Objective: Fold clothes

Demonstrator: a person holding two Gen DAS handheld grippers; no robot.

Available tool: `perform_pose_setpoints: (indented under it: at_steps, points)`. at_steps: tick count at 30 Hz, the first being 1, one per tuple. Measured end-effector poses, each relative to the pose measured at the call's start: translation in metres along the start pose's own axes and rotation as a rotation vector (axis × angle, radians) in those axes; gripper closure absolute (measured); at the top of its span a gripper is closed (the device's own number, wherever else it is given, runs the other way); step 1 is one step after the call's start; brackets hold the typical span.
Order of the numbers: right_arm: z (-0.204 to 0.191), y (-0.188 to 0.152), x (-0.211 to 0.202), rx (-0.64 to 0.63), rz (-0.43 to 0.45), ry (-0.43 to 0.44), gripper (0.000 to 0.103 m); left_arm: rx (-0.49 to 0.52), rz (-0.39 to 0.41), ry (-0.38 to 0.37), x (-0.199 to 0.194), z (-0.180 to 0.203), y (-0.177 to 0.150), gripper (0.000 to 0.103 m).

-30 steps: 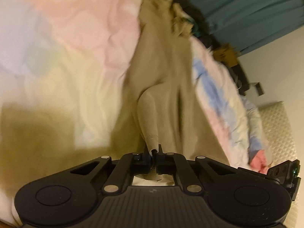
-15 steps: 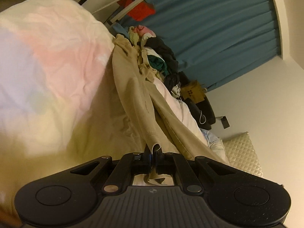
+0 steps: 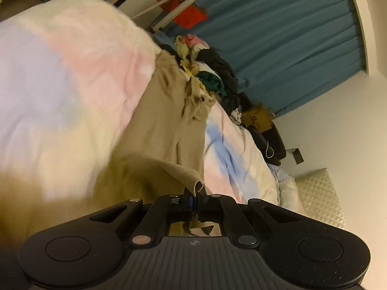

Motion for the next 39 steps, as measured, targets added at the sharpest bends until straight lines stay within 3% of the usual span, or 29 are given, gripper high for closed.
perform_pose_setpoints:
  at_steps: [8, 13, 17, 21, 29, 30, 33, 36, 38, 39]
  points:
    - [0.002, 0.118, 0.13, -0.037, 0.076, -0.072, 0.094, 0.227, 0.117, 0.197, 0.112, 0.016, 0.121, 0.1]
    - [0.023, 0.16, 0.212, -0.07, 0.13, -0.133, 0.094, 0.334, 0.16, 0.281, 0.178, 0.007, 0.162, 0.1]
    - [0.045, 0.168, 0.266, -0.16, 0.138, -0.172, 0.094, 0.381, 0.164, 0.313, 0.235, -0.017, 0.185, 0.1]
    - [0.068, 0.163, 0.302, -0.281, 0.119, -0.226, 0.094, 0.419, 0.13, 0.348, 0.28, -0.045, 0.188, 0.099]
    - [0.088, 0.15, 0.334, -0.384, 0.067, -0.277, 0.094, 0.484, 0.105, 0.366, 0.303, -0.054, 0.187, 0.096]
    - [0.086, 0.15, 0.331, -0.391, 0.069, -0.283, 0.093, 0.5, 0.111, 0.366, 0.3, -0.05, 0.186, 0.088]
    - [0.077, 0.15, 0.321, -0.408, 0.076, -0.3, 0.092, 0.539, 0.135, 0.371, 0.285, -0.032, 0.18, 0.049]
    - [0.064, 0.15, 0.301, -0.402, 0.091, -0.305, 0.077, 0.591, 0.157, 0.362, 0.261, -0.01, 0.167, 0.038]
    - [0.051, 0.149, 0.282, -0.401, 0.116, -0.288, 0.036, 0.611, 0.158, 0.352, 0.242, 0.007, 0.156, 0.023]
    - [0.043, 0.147, 0.27, -0.407, 0.139, -0.276, 0.028, 0.614, 0.166, 0.346, 0.232, 0.014, 0.15, 0.017]
Point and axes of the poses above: each gripper's, at about its wrist camera, not at the fingertips, and x roughly the way its jaws point, z to its right, y to its top, the point moved 8 cm from there along x, roughly the way its jaws point, and after that the axes turned 1 degree about -x, right-handed, at the moved point
